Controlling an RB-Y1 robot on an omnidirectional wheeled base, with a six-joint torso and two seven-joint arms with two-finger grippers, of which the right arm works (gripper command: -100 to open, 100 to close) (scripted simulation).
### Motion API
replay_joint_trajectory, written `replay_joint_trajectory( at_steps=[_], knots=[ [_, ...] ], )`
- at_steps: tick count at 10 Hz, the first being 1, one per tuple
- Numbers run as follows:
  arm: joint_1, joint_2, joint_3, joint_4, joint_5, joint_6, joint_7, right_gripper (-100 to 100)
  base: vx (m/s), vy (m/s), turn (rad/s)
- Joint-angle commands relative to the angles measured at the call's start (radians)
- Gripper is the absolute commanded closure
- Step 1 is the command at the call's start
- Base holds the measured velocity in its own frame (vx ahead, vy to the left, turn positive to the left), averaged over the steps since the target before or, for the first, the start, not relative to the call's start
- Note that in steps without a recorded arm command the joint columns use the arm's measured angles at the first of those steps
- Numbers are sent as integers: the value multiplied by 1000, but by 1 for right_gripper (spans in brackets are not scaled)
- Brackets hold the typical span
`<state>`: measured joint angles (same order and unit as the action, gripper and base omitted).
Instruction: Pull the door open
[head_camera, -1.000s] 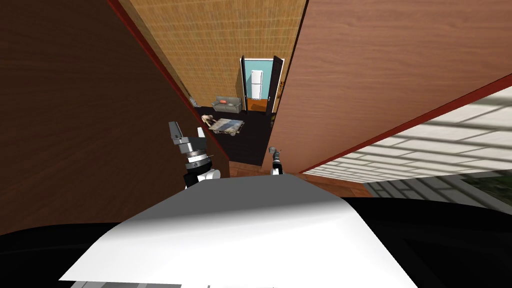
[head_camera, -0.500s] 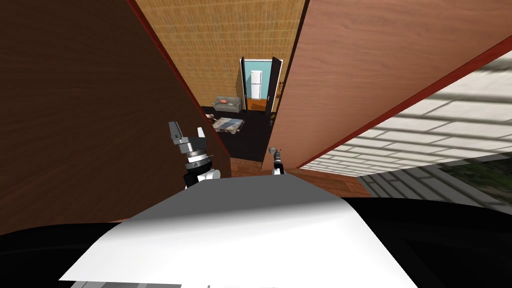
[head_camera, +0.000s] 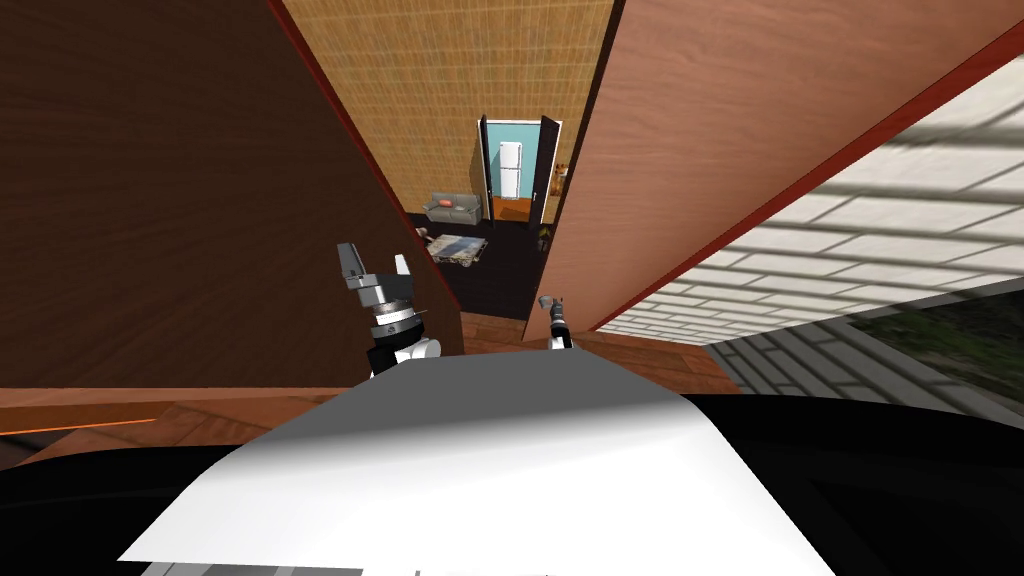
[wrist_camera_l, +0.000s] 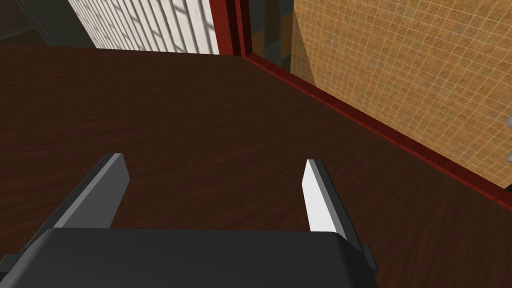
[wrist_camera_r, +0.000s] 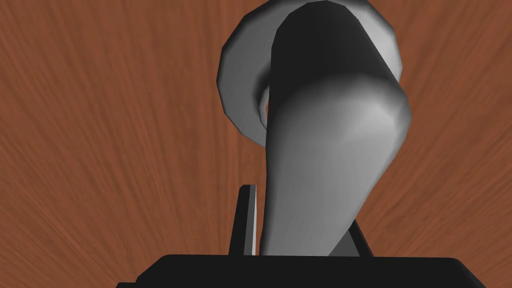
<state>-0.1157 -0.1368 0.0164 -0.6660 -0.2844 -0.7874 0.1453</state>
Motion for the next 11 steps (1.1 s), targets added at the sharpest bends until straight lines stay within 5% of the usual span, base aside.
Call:
replay_joint_trajectory(
  at_steps=[1, 3, 10, 11],
  knots=[
    [1, -30, -7, -18, -2, 3, -3, 100, -102, 0, -18],
    [0, -45, -3, -17, 0, 4, -10, 100, -107, -5, -3],
    [0, -45, -3, -17, 0, 4, -10, 100, -12, -6, -4],
    [-1, -60, 1, -16, 2, 4, -17, 100, -52, -18, 25]
  ],
)
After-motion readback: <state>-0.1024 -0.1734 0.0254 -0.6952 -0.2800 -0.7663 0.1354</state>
